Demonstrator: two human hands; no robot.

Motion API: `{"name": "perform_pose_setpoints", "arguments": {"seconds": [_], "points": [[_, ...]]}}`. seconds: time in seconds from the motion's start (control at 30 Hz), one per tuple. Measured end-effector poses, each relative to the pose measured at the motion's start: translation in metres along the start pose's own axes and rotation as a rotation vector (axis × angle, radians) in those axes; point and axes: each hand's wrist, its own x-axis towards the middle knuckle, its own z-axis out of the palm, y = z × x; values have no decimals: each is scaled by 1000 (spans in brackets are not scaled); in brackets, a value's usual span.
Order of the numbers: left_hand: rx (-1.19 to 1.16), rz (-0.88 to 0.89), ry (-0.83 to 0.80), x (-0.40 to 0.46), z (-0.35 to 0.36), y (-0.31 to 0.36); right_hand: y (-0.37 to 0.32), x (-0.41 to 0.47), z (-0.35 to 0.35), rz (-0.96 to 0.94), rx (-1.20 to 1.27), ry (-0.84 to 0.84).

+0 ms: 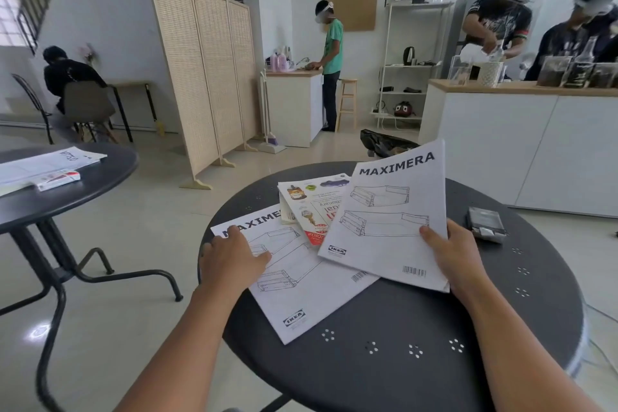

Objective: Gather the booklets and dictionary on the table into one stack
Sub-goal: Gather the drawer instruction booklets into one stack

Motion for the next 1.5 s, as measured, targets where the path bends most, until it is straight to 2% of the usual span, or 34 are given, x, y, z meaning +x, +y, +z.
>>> {"name": "perform_pose_setpoints", "arguments": {"seconds": [0.17,0.23,0.37,0.43,0.47,0.57,0.63,0.77,0.8,1.07,1.2,1.3,1.4,1.5], "points": [[-156,9,15,-6,-12,3,2,1,0,13,-11,-11],[-291,-21,59,-8,-12,4,3,1,0,18,-19,-10],[-796,-171,118,-7,0,-3,2,1,0,12,-18,-15],[-1118,-261,30,-5,7,-3,2,0,0,3,-22,-23],[-1205,-265,-28,-5,11,-1,2,0,0,1,-21,-28],[-1137,-143,-161,-13,18,13,0,-1,1,4,-2,-44],[-1087,-64,-190,-20,20,25,-1,-2,0,3,8,-50],[-1129,-52,129,-28,1,37,-2,-1,-1,10,50,-39],[-1162,-56,168,-28,-7,37,-2,-1,-1,17,59,-33],[-1254,63,325,-25,-60,37,2,3,-1,23,47,-13],[-1194,187,320,-33,-70,49,2,1,0,18,26,-17],[-1195,233,394,-40,-74,51,3,1,0,14,28,-15],[-1278,264,493,-44,-84,50,3,1,0,19,38,-19],[-1463,273,541,-40,-88,53,0,-2,0,14,59,-41]]}}
